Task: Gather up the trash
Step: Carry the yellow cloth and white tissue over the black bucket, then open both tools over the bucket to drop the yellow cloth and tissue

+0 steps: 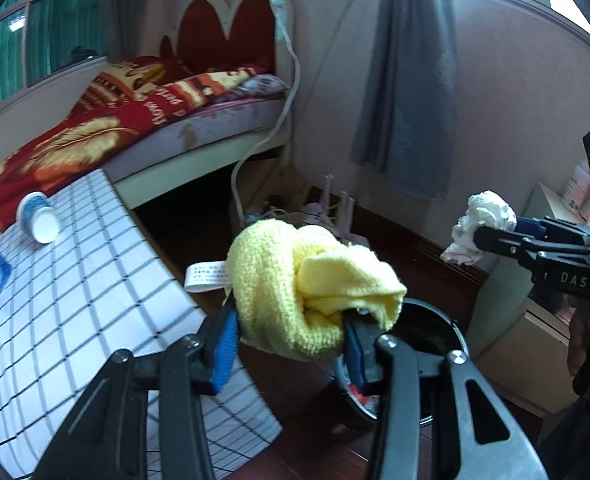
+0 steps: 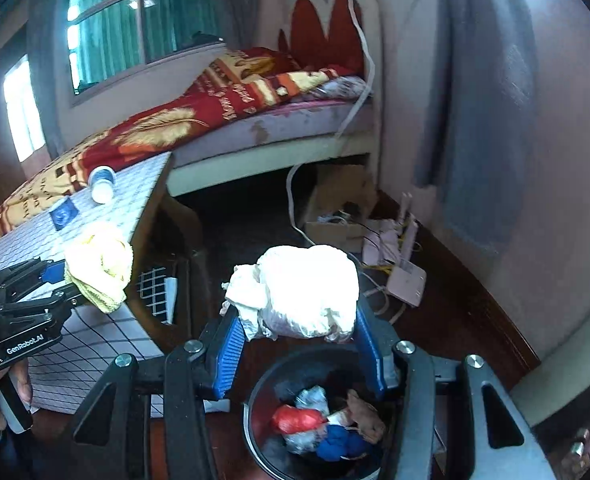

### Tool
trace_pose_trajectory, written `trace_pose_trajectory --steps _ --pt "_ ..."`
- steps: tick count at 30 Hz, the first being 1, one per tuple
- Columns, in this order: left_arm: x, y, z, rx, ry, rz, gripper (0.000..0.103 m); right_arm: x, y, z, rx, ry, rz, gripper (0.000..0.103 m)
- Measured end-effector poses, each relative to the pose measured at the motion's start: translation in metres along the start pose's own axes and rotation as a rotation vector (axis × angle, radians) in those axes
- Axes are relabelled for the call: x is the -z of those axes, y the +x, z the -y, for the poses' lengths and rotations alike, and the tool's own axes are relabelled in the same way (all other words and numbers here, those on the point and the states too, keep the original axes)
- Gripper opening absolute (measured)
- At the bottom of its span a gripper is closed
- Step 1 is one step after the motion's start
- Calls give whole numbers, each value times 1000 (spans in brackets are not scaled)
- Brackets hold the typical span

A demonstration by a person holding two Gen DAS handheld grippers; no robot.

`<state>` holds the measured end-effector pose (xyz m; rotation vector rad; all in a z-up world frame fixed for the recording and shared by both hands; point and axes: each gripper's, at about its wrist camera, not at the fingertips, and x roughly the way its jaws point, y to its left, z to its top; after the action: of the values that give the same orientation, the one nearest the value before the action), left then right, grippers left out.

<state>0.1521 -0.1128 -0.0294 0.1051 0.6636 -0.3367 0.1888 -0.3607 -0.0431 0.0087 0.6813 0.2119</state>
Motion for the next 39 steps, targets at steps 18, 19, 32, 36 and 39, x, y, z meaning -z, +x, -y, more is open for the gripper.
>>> trace_pose_trajectory --steps 18,19,32,36,39 --pt "20 65 65 136 67 -132 46 57 9 63 64 46 -105 53" --pt "22 68 66 140 67 -143 46 58 10 63 64 40 -109 53" --pt "48 110 81 188 52 -273 47 86 50 61 11 -41 -238 53" --pt "55 128 80 200 37 -336 47 95 68 53 7 -93 -292 53" --pt "55 128 81 209 43 -329 47 100 79 49 0 -112 -326 53"
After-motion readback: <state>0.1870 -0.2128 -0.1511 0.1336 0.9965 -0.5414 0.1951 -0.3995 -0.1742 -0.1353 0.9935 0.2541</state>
